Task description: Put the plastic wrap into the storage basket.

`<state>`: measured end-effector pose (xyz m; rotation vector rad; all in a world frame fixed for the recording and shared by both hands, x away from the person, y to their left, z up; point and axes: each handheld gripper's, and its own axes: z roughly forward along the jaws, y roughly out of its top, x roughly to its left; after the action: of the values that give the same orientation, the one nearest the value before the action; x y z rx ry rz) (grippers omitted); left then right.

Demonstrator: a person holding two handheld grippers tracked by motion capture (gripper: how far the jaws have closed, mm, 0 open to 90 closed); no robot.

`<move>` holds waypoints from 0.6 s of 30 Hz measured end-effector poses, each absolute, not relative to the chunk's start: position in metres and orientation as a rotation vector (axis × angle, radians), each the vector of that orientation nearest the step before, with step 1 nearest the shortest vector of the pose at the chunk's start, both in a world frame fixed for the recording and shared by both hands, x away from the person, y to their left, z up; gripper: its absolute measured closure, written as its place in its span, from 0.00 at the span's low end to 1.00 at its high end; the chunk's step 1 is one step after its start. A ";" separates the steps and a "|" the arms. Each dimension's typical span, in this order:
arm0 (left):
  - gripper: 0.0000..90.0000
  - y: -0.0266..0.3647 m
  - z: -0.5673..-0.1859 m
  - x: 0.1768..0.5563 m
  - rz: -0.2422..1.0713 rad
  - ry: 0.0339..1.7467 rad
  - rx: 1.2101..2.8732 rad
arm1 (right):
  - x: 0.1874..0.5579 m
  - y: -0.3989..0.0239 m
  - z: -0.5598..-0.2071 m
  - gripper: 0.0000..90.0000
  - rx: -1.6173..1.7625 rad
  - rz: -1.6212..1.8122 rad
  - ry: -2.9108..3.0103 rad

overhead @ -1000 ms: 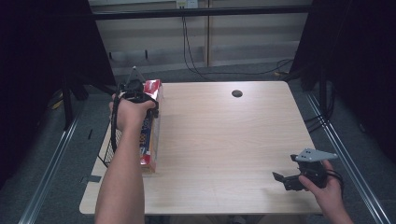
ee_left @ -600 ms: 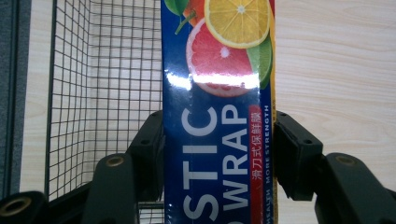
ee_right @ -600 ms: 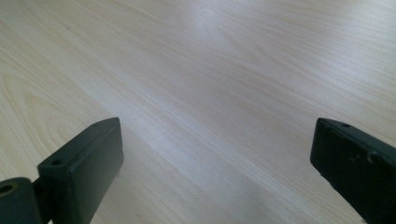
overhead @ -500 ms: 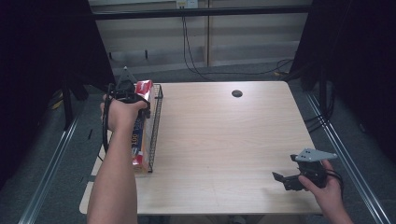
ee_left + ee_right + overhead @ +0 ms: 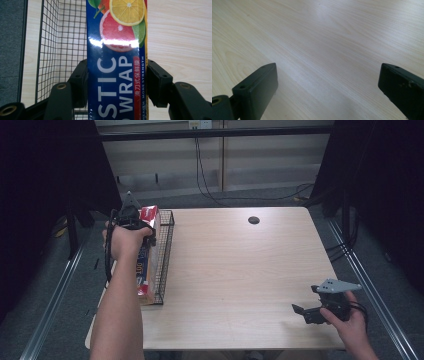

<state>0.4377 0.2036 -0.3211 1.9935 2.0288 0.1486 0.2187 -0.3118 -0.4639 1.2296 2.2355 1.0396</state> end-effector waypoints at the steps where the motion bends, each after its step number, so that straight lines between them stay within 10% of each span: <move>1: 0.49 0.204 -0.321 0.438 0.149 2.029 1.994 | 0.219 -0.312 -0.464 0.03 1.232 1.039 2.236; 18: 0.49 0.218 -0.334 0.444 0.154 2.041 2.021 | 0.219 -0.310 -0.465 0.03 1.231 1.036 2.241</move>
<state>0.4439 0.2182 -0.3336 2.0205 2.0413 0.1542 0.2189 -0.3098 -0.4649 1.2306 2.2414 1.0357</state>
